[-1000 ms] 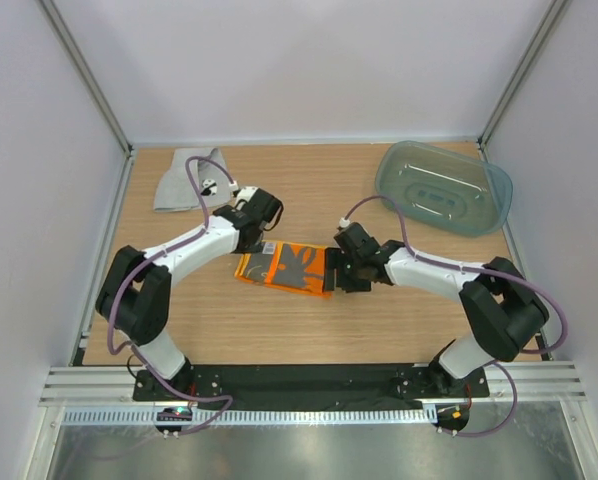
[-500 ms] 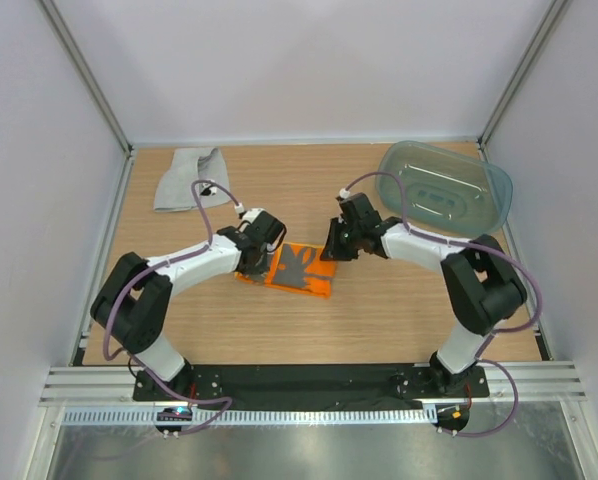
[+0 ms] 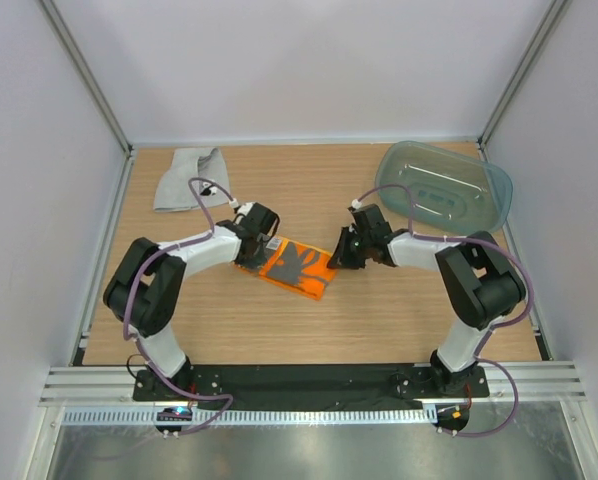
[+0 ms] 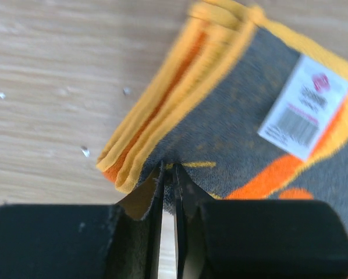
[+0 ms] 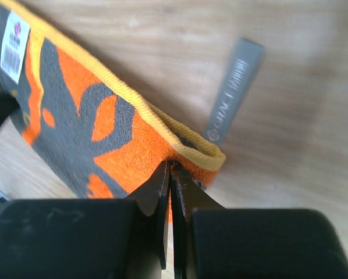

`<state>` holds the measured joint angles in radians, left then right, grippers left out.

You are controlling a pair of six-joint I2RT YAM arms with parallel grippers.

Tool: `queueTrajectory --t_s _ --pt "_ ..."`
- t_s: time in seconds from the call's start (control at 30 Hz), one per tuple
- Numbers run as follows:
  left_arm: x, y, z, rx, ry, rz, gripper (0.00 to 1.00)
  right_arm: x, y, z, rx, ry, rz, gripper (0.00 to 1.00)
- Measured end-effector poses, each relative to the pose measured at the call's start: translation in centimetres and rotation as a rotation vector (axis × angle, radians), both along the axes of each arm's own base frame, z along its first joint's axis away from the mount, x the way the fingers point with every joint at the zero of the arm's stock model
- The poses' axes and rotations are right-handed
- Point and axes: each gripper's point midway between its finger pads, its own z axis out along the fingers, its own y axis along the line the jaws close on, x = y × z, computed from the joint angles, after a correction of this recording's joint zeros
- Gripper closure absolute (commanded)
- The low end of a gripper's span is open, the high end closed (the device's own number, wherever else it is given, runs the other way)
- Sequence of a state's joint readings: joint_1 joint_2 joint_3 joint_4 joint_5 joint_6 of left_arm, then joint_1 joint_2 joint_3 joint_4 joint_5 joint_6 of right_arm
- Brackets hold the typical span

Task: Roll the towels
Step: Fold the towel

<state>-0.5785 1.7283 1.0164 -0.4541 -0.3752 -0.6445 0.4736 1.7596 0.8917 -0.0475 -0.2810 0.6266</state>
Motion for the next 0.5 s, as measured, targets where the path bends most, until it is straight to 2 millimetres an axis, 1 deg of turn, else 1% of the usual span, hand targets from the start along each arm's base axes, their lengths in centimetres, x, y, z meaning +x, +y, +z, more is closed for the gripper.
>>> queueTrajectory --t_s 0.07,0.13,0.17,0.2,0.23,0.27,0.3,0.4,0.47,0.5 --pt "1.0 0.5 0.1 -0.007 -0.005 0.019 0.9 -1.1 -0.3 -0.1 0.009 0.011 -0.004 0.92" --pt "1.9 0.8 0.2 -0.007 -0.008 0.026 0.9 -2.0 -0.5 0.0 0.014 0.015 -0.002 0.86" --pt "2.2 0.9 0.3 -0.006 -0.011 0.029 0.9 -2.4 -0.5 0.0 0.012 0.016 0.003 0.74" --pt "2.5 1.0 0.3 -0.006 -0.012 0.032 0.89 -2.6 -0.6 0.1 0.009 0.019 0.006 0.66" --pt "2.6 1.0 0.3 -0.006 -0.013 0.035 0.87 -2.7 -0.6 0.3 0.008 0.014 0.013 0.6" --pt "2.6 1.0 0.4 -0.006 -0.012 0.035 0.85 -2.6 -0.6 0.6 0.003 0.008 0.02 0.51" --pt "2.5 1.1 0.4 -0.004 -0.011 0.036 0.83 -2.6 -0.6 0.9 -0.005 0.006 0.025 0.47" --pt "2.2 1.2 0.9 0.007 -0.012 0.031 0.69 -2.4 -1.0 1.9 -0.033 -0.006 0.038 0.44" --pt "1.9 1.4 2.1 0.016 -0.029 0.022 0.65 -2.4 -1.4 2.9 -0.054 -0.017 0.038 0.43" --pt "1.7 1.4 3.1 0.016 -0.046 0.013 0.61 -2.4 -1.6 3.6 -0.061 -0.027 0.035 0.43"
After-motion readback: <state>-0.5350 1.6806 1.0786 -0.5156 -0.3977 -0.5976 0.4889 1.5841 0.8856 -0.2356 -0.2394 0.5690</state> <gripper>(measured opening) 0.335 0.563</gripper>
